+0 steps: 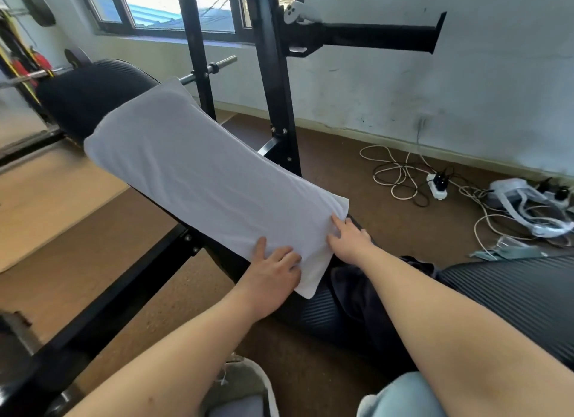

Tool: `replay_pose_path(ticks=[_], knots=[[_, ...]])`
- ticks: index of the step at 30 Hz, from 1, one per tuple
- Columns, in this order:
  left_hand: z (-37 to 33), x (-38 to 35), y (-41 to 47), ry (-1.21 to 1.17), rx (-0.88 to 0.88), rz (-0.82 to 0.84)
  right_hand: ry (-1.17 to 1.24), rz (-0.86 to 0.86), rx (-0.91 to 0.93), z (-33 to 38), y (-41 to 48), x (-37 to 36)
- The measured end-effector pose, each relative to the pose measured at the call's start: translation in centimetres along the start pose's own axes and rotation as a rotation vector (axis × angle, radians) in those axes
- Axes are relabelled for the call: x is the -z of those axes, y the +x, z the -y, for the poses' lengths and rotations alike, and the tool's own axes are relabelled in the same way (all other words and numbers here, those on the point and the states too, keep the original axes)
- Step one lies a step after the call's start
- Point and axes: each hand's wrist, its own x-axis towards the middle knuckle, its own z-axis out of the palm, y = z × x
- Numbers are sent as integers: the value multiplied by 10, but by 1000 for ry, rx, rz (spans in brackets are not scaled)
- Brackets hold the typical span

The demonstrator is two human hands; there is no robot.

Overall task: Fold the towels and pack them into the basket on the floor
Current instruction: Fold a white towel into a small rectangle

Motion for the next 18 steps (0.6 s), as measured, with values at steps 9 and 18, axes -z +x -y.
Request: replay_pose_path(ticks=[9,18], knots=[[-3,17,-16,-208,-141,73,11,1,50,-17,-12,-7],[-19,13,-13,-83,-30,178,31,-74,36,-16,-17,-4]])
